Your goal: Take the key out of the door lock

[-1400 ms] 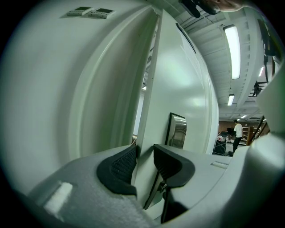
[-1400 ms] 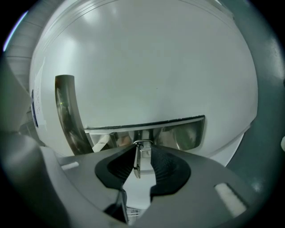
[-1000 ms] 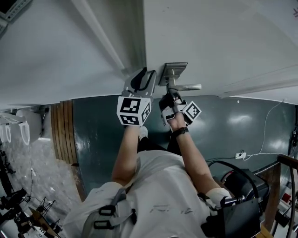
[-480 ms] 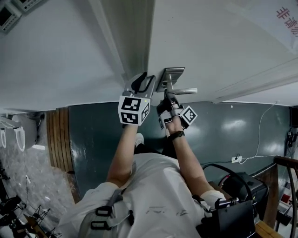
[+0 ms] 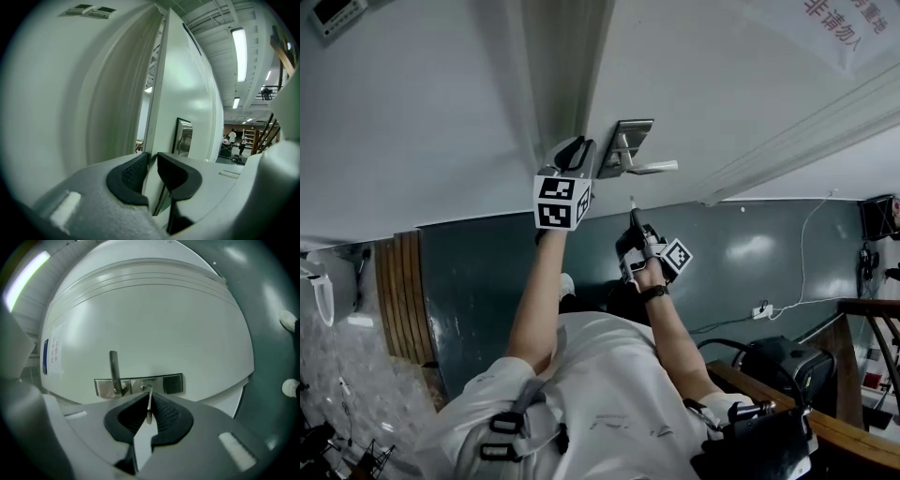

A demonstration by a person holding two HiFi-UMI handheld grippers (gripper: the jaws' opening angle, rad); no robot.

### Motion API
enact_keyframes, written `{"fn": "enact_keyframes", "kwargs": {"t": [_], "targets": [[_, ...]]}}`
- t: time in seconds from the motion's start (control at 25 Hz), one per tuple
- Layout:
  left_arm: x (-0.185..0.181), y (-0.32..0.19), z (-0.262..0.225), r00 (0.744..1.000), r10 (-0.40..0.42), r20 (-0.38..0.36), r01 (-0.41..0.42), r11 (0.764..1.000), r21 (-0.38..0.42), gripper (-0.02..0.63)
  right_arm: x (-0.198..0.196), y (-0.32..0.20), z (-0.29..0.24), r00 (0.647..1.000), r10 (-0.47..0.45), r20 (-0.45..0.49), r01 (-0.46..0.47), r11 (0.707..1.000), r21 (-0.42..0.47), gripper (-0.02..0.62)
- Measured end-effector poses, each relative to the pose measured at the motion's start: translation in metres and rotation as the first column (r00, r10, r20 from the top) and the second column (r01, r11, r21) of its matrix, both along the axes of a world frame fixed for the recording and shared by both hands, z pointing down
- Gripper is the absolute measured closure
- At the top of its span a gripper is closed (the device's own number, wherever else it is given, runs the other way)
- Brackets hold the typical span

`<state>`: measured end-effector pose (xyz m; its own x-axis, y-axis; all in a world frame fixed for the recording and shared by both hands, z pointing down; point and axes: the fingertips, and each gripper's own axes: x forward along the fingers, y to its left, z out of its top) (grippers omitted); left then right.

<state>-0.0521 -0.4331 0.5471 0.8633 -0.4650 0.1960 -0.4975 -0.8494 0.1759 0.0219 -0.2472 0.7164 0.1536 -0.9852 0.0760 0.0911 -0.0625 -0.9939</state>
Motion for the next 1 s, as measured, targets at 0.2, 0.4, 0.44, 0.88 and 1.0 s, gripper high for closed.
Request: {"fn": "enact_keyframes", "kwargs": {"t": [0.2, 0.4, 0.44, 0.88, 1.0], "targets": [[-0.018, 0.033, -0.009, 0.999, -0.055, 0.000, 0.055, 0.998, 0.032, 0.604, 0.010, 0.009, -0.068, 0.940, -0.135, -0.313, 0.141, 0.990, -0.002, 0.566], [-0.026, 0.095, -0.021, 0.993, -0.116, 0.005, 0.115, 0.992, 0.061, 0.604, 0.010, 0.021, -0.150, 0.803, -0.178, -0.568, 0.263, 0.962, 0.071, 0.566], [-0.025, 0.110, -0.025, 0.991, -0.130, 0.002, 0.130, 0.990, 0.061, 0.604, 0.009, 0.029, -0.166, 0.772, -0.182, -0.609, 0.289, 0.954, 0.081, 0.566], [-0.006, 0.258, -0.066, 0.984, -0.177, -0.012, 0.177, 0.974, 0.140, 0.606, 0.025, 0.123, -0.242, 0.213, -0.175, -0.961, 0.170, 0.975, -0.140, 0.566], [-0.010, 0.254, -0.077, 0.983, -0.182, -0.023, 0.183, 0.968, 0.171, 0.606, 0.022, 0.120, -0.254, 0.050, -0.182, -0.982, 0.069, 0.982, -0.178, 0.566]]}}
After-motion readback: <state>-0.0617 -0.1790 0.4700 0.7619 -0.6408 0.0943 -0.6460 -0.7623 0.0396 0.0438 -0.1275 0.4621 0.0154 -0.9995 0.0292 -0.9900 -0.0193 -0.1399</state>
